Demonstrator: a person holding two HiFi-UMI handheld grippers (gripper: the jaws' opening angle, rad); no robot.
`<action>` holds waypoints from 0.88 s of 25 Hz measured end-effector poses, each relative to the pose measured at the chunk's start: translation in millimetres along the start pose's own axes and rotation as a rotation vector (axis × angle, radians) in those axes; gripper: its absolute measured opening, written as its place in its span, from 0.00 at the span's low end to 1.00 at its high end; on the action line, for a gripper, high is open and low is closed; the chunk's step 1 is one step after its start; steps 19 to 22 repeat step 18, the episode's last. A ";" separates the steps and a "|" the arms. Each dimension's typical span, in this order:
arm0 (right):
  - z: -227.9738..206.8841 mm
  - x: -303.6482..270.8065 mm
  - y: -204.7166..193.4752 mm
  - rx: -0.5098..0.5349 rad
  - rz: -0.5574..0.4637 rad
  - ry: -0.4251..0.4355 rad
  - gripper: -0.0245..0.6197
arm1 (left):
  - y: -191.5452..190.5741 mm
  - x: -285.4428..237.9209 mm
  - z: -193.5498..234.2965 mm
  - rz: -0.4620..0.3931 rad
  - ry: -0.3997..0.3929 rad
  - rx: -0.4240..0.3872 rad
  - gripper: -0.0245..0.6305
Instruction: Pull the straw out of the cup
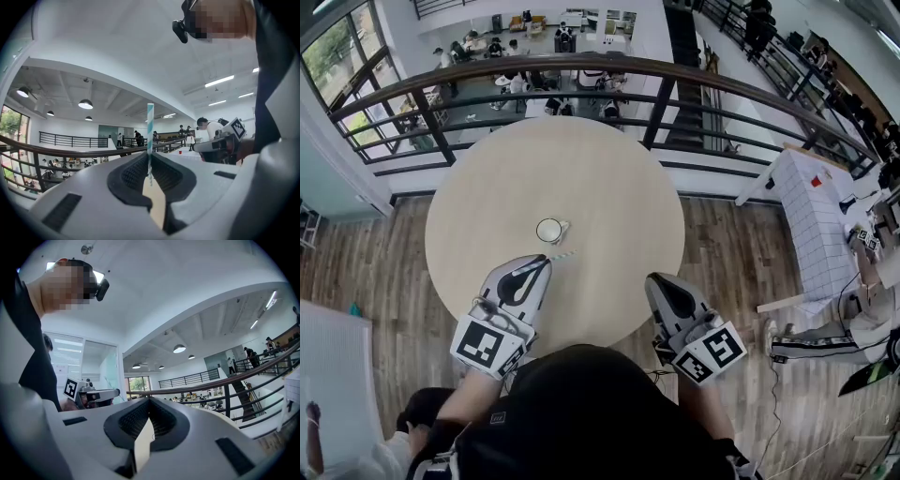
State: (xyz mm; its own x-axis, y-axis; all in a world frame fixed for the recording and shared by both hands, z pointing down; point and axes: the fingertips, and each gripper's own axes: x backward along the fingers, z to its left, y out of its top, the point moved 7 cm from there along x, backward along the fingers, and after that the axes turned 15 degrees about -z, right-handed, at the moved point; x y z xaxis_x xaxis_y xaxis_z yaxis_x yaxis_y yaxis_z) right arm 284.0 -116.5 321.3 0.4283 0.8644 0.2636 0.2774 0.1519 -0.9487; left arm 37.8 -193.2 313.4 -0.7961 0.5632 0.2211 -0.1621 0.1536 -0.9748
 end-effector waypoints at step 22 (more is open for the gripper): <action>6.0 -17.3 -7.7 -0.013 0.014 0.027 0.07 | -0.5 9.2 13.2 0.001 0.022 -0.001 0.08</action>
